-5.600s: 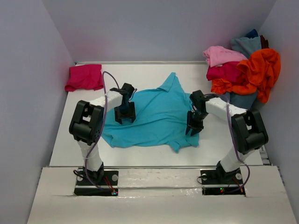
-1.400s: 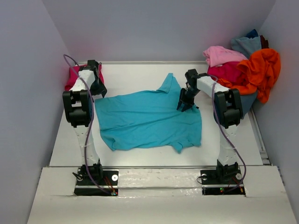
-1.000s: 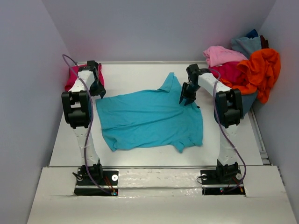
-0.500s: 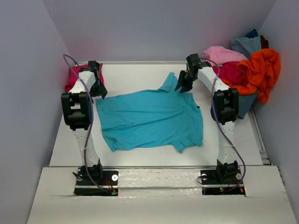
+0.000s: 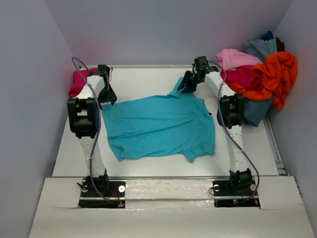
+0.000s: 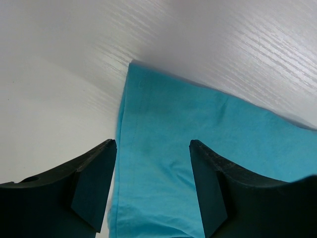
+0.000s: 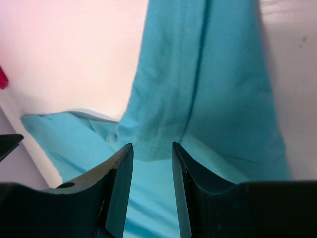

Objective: Fold and stack the t-shirts
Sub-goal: Flatten the tshirt out

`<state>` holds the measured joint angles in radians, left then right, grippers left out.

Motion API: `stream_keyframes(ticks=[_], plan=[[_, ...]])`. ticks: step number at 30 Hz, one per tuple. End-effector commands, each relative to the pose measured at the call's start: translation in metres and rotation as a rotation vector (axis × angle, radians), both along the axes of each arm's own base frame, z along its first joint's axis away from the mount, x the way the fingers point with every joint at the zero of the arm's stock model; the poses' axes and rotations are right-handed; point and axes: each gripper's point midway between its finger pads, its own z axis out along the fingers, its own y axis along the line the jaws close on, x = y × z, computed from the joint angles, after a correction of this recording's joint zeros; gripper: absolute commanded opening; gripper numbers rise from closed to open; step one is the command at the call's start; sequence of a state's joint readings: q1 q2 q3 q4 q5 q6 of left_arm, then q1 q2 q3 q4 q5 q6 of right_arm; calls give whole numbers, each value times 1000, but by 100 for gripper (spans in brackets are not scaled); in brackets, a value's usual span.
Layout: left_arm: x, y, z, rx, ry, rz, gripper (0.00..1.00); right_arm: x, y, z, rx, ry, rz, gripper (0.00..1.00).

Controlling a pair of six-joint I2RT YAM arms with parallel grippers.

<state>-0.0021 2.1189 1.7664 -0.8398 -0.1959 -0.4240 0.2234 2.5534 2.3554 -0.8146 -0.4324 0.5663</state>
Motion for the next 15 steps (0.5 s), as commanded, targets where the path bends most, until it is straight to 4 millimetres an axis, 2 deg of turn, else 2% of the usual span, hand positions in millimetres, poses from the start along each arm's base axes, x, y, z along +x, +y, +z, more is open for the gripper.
stream_keyframes(ticks=[1, 8, 15], plan=[[0, 3, 30, 30, -38, -5, 72, 23, 20, 31, 138, -95, 6, 43], [-2, 5, 34, 40, -36, -6, 72, 28, 18, 28, 126, -102, -11, 43], [-3, -1, 30, 31, -29, -11, 72, 22, 9, 20, 71, -80, -40, 43]])
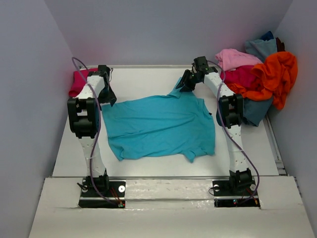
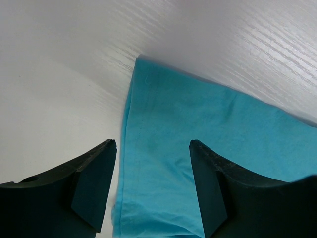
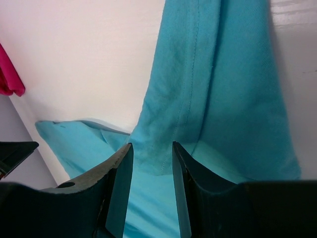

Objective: Fold and stack the t-shirts
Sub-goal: Flatten the tshirt out

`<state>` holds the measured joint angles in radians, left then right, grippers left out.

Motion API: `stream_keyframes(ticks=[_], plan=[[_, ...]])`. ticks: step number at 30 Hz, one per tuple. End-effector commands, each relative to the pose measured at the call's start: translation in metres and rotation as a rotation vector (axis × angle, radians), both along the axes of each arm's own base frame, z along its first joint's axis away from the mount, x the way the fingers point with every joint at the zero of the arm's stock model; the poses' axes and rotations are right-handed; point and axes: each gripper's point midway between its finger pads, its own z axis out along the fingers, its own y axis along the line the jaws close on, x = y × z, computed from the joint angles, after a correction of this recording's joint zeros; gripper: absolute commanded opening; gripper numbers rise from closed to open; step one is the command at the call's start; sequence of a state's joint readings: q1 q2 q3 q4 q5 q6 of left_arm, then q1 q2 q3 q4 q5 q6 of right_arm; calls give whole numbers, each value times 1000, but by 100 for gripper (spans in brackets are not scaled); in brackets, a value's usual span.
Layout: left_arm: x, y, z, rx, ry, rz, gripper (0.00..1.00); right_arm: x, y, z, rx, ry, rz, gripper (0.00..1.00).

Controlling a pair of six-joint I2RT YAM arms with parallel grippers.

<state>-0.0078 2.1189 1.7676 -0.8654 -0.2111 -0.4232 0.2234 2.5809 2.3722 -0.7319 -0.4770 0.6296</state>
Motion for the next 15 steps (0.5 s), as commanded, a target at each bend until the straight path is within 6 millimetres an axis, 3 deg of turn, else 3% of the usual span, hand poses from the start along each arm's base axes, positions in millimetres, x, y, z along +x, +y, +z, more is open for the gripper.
stream_keyframes(ticks=[1, 15], plan=[[3, -1, 30, 16, -53, -9, 72, 6, -4, 18, -10, -50, -23, 43], [0, 0, 27, 23, -44, -18, 72, 1, -31, -3, -149, 15, -147, 43]])
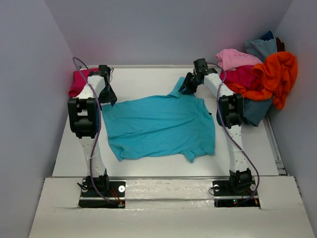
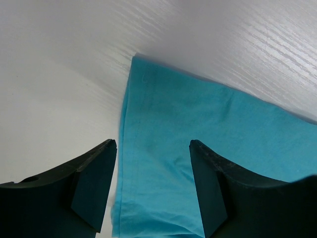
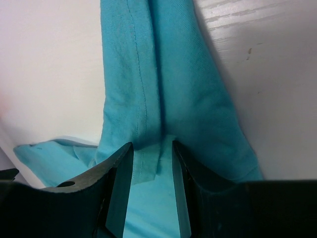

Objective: Fold and stack the t-shirts
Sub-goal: Flatten the tshirt out

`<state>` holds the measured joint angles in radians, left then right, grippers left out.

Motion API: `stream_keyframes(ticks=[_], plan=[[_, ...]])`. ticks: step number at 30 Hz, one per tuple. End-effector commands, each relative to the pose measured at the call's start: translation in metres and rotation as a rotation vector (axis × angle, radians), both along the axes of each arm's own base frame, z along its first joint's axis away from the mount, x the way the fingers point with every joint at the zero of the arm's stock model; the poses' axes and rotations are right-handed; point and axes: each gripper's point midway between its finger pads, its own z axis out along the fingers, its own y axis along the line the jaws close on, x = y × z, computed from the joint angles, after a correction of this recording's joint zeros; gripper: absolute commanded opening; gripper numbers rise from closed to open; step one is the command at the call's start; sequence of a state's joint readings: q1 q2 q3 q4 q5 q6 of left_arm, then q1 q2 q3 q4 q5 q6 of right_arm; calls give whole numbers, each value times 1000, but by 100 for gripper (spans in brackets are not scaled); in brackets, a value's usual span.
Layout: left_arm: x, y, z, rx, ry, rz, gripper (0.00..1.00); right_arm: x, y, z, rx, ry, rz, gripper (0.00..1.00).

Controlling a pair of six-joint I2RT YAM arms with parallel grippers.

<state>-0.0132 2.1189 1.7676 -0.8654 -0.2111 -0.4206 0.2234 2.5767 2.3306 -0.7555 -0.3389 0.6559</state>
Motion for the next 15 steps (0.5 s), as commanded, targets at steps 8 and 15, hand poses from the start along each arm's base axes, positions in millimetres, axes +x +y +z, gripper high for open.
stream_keyframes(ticks=[8, 15], plan=[[2, 3, 29, 23, -49, -13, 72, 7, 15, 21, 104, -54, 25, 44], [1, 3, 28, 24, -47, -13, 72, 12, 32, 27, 207, -93, 91, 44]])
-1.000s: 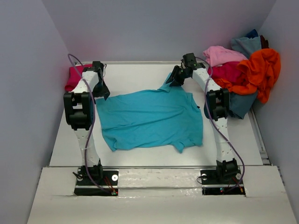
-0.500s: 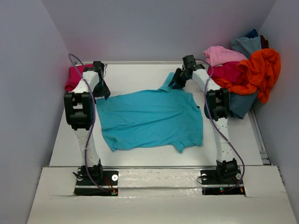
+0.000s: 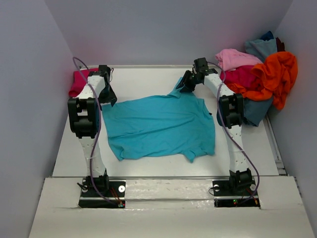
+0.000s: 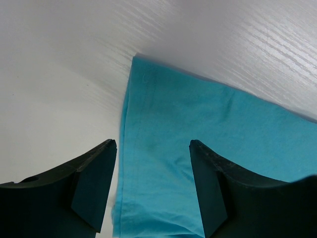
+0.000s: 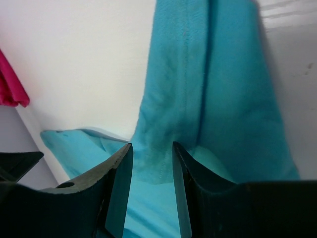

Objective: Fold and stack the t-shirts
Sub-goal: Flatten the tshirt out

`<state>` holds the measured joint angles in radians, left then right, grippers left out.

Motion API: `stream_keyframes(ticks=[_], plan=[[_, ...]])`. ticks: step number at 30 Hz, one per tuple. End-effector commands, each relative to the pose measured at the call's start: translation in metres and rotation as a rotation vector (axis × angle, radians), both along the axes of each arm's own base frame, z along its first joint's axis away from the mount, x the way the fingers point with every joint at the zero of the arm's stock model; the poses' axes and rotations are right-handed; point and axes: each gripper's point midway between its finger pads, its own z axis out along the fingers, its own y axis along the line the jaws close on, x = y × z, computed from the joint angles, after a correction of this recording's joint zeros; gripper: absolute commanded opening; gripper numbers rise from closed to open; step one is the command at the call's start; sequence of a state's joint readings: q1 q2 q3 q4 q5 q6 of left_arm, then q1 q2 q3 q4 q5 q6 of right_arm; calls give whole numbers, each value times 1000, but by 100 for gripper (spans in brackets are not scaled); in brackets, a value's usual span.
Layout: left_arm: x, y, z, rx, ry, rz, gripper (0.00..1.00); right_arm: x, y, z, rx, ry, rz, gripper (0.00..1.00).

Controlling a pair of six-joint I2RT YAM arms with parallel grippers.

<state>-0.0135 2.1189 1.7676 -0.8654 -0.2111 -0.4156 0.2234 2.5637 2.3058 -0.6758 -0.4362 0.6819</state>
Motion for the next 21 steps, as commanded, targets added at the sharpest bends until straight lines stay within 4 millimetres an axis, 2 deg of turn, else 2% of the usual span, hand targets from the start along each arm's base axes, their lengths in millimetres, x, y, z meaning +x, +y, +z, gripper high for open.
stream_keyframes(ticks=[1, 7, 13, 14, 16, 21], plan=[[1, 3, 27, 23, -45, -8, 72, 10, 17, 13, 109, -68, 59, 44], [2, 3, 29, 26, -49, -6, 72, 11, 16, 13, 101, -55, 56, 44], [2, 3, 26, 25, -42, -7, 72, 2, -2, 5, -2, -11, -5, 44], [2, 3, 25, 24, -41, -6, 72, 2, -4, 12, -8, -25, -11, 44], [3, 2, 24, 21, -42, -5, 72, -2, -7, 9, -27, -18, -21, 44], [4, 2, 25, 20, -43, -7, 72, -1, -13, 27, -55, -53, -37, 44]])
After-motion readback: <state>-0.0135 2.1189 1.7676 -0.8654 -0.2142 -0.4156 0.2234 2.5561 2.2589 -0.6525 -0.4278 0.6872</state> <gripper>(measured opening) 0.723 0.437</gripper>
